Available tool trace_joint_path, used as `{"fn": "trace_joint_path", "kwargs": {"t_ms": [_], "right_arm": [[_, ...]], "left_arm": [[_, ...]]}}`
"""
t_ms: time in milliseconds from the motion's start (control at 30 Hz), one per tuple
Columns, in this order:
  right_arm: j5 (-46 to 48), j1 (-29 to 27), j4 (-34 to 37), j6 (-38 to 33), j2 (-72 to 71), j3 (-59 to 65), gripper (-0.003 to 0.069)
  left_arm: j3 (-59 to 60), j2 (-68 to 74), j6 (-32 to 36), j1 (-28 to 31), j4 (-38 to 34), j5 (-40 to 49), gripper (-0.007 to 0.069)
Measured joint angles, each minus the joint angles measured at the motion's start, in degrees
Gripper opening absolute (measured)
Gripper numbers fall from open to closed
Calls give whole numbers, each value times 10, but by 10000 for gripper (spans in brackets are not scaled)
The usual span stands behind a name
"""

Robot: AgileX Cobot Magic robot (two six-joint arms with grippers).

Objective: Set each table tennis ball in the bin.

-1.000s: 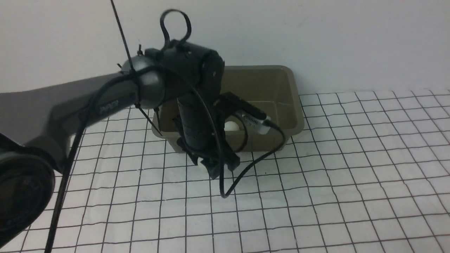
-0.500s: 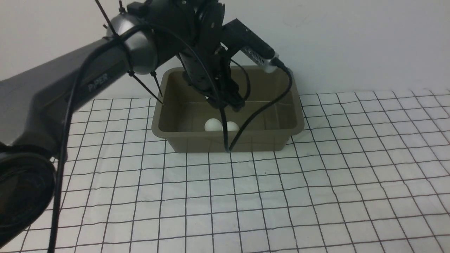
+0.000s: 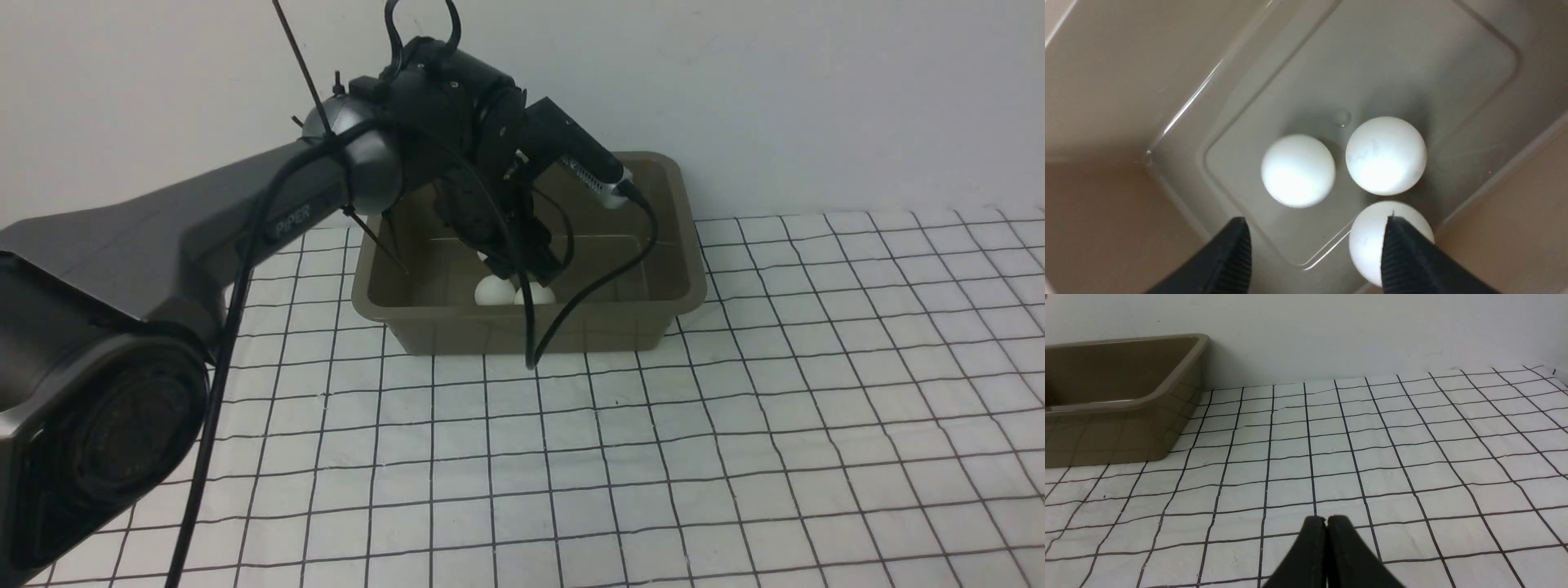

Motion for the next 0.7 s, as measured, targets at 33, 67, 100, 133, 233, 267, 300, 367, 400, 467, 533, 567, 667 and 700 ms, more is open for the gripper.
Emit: {"fn": "trace_joint_path", "kwargs": {"t_ms": [33, 67, 100, 133, 233, 267, 300, 367, 400, 467, 533, 567, 667, 700], "right_arm": [[0, 0, 0, 0, 0, 0, -18], [0, 0, 0, 0, 0, 0, -18], [0, 0, 0, 0, 0, 0, -18], [0, 0, 0, 0, 0, 0, -18], [0, 0, 0, 0, 0, 0, -18], [0, 0, 0, 0, 0, 0, -18], [0, 0, 0, 0, 0, 0, -18], [0, 0, 0, 0, 0, 0, -18], [0, 0, 0, 0, 0, 0, -18], [0, 0, 0, 0, 0, 0, -18], [0, 0, 0, 0, 0, 0, -18], [0, 0, 0, 0, 0, 0, -18], [0, 0, 0, 0, 0, 0, -18], [0, 0, 0, 0, 0, 0, -18]], "left_arm": [[0, 0, -1, 0, 0, 0, 384], [0, -2, -1, 0, 0, 1, 373], [0, -7, -1, 0, -2, 2, 349], [1, -13, -1, 0, -4, 4, 325], [1, -50, -1, 0, -17, 13, 232], [1, -67, -1, 0, -24, 18, 190], [1, -90, -1, 0, -30, 20, 154], [1, -127, -1, 0, -44, 32, 88], [1, -155, 0, 0, -53, 39, 51], [1, -195, 3, 0, -71, 57, 10], [1, -227, 4, 0, -89, 77, -3], [1, -239, 5, 0, -96, 90, -5], [1, -277, 15, 0, -126, 131, -5], [1, -292, 22, 0, -139, 150, -5]]}}
